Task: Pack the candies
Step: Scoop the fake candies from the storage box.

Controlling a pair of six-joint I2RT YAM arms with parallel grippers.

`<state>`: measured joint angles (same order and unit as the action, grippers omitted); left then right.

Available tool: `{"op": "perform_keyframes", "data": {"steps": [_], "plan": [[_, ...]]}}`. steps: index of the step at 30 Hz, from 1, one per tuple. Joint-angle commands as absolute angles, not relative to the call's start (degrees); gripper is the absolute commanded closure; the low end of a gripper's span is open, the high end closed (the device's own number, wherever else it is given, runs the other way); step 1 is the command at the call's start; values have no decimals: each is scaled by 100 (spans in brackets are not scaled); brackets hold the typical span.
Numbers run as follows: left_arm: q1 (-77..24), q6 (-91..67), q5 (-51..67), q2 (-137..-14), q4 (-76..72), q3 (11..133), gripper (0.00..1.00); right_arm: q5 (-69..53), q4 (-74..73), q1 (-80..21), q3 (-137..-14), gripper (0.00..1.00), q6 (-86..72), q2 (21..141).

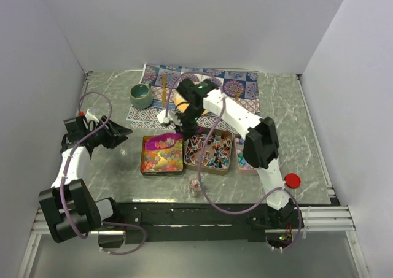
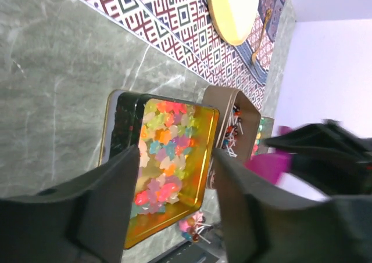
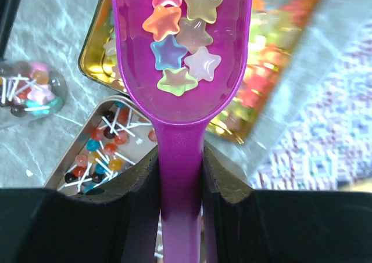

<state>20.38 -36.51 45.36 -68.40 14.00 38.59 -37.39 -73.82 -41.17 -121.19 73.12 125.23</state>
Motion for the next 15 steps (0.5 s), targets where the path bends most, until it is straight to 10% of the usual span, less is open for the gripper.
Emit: {"op": "perform_keyframes", "data": {"steps": [1,15], "plan": [[2100,-3033,4562,-6715,1626,4104,33,-3991,-7137,-3780,-11779,100,6830,11331],[2233,-2593,4324,-6179,1591,4069,12,-2093,-7418,-3480,-8211,100,7330,7841]]}}
